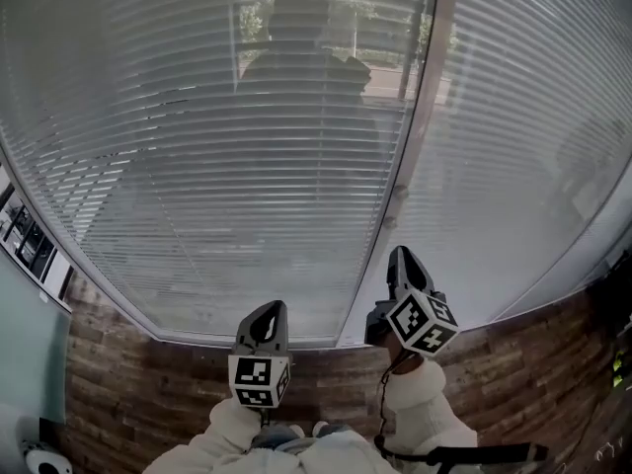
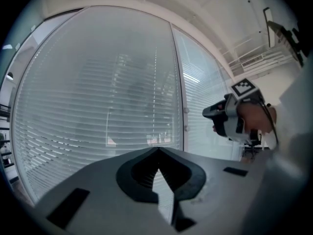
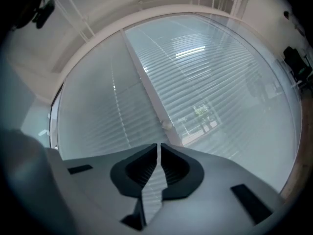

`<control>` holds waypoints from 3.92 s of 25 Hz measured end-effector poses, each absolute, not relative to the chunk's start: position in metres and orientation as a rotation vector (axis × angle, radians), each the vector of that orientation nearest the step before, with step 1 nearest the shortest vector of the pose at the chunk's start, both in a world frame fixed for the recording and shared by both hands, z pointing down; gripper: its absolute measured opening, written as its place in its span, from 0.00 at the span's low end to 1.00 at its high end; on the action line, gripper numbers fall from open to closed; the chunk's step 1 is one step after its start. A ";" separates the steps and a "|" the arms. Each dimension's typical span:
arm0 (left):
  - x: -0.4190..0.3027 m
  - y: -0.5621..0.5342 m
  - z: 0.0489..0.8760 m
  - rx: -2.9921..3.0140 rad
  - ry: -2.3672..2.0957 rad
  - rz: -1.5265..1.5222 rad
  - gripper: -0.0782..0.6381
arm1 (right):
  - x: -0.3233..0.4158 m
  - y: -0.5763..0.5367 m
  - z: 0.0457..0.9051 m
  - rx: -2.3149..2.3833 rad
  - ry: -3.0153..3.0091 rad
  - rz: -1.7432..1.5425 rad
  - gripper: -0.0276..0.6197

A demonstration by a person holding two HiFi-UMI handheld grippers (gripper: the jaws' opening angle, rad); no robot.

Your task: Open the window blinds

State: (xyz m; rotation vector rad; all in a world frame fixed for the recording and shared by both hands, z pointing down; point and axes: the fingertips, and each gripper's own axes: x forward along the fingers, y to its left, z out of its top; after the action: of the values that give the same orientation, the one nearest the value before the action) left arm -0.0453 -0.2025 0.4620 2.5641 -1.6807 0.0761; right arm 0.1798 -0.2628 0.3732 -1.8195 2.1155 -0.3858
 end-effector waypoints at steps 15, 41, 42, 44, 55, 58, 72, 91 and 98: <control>-0.046 -0.237 0.469 2.512 -1.720 0.090 0.11 | 0.209 -0.381 0.344 -1.486 1.787 -0.945 0.26; -0.056 -0.228 0.487 2.505 -1.691 0.104 0.11 | 0.202 -0.383 0.341 -2.217 2.386 -0.167 0.24; -0.057 -0.228 0.487 2.503 -1.693 0.107 0.11 | 0.201 -0.383 0.341 -2.245 2.416 -0.109 0.24; -0.058 -0.228 0.488 2.500 -1.699 0.115 0.11 | 0.200 -0.383 0.341 -2.302 2.478 0.018 0.24; -0.063 -0.228 0.493 2.485 -1.727 0.141 0.11 | 0.190 -0.381 0.340 -2.647 2.629 0.990 0.24; -0.060 -0.228 0.494 2.487 -1.724 0.148 0.11 | 0.189 -0.382 0.343 -2.685 2.639 1.258 0.24; -0.050 -0.230 0.498 2.488 -1.714 0.172 0.11 | 0.186 -0.378 0.348 -2.418 2.463 2.570 0.24; -0.028 -0.233 0.501 2.532 -1.636 0.173 0.11 | 0.220 -0.357 0.338 -1.528 1.991 -0.865 0.31; -0.023 -0.225 0.504 2.558 -1.599 0.160 0.11 | 0.214 -0.375 0.351 -1.171 1.523 -1.207 0.31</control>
State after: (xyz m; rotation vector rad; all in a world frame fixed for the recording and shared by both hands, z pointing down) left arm -0.0233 -0.2249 0.5040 2.5577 -1.5986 0.1603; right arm 0.2145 -0.3752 0.3514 -1.1713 1.5231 -1.2067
